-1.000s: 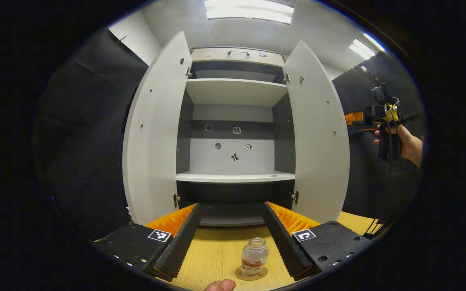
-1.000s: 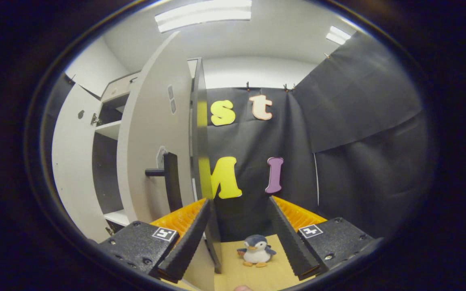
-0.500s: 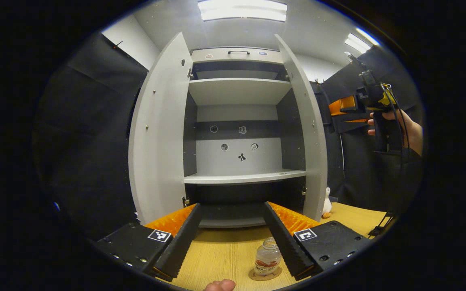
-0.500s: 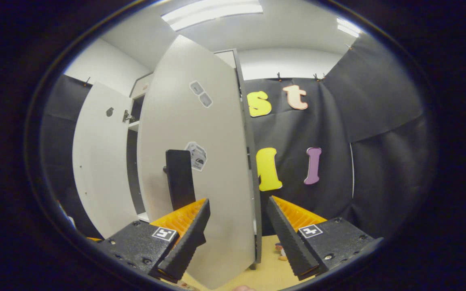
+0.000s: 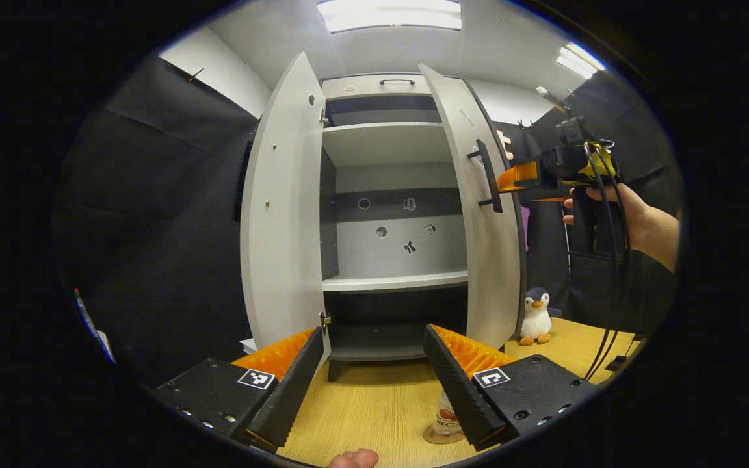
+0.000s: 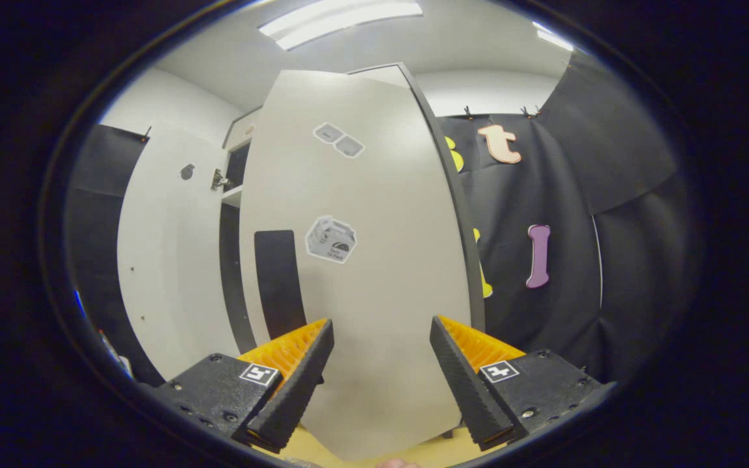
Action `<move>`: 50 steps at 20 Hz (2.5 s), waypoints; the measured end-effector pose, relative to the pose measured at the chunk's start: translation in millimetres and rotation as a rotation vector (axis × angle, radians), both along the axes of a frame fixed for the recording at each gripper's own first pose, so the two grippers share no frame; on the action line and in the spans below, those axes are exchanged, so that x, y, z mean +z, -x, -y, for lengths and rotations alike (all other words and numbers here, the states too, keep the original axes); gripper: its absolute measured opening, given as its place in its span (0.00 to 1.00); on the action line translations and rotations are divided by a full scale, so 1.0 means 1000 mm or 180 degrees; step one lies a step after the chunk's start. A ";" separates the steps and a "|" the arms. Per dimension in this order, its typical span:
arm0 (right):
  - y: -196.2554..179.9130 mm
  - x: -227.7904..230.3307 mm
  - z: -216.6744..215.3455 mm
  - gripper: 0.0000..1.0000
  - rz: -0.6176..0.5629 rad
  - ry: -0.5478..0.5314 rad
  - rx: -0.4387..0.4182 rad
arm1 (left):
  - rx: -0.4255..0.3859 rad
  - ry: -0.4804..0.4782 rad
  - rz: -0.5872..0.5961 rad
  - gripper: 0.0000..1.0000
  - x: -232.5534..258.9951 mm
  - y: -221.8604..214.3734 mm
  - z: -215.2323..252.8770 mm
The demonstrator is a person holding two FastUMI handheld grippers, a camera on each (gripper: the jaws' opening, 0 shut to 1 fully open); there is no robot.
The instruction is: Grasp the bottle in the cabinet with the left hand and place it on the coaster, then close the right door with the right hand and the left door with the left hand.
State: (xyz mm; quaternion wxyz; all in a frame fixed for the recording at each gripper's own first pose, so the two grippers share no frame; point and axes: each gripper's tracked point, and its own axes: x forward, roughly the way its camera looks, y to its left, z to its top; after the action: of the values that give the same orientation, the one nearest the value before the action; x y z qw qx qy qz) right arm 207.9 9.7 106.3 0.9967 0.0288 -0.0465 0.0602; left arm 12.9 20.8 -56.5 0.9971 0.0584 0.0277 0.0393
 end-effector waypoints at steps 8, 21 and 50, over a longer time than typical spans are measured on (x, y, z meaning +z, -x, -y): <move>0.069 -0.007 0.016 0.98 0.0152 0.0317 -0.0229 | 0.0007 0.0200 -0.0004 0.95 0.000 0.001 0.000; 0.168 -0.115 0.001 0.94 -0.0162 0.0533 -0.0357 | -0.0213 0.0280 -0.0050 0.95 0.006 0.000 0.024; 0.193 -0.108 0.041 0.98 -0.0131 0.0423 -0.0439 | 0.1151 0.1041 0.0524 0.95 0.110 -0.071 -0.270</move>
State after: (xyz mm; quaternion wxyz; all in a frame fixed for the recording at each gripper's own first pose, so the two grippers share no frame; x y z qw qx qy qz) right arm 14.6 -31.3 -1.9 0.9989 -0.0393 -0.0238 -0.0062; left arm 84.0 290.6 53.3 0.9690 -0.1130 -0.0376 0.2166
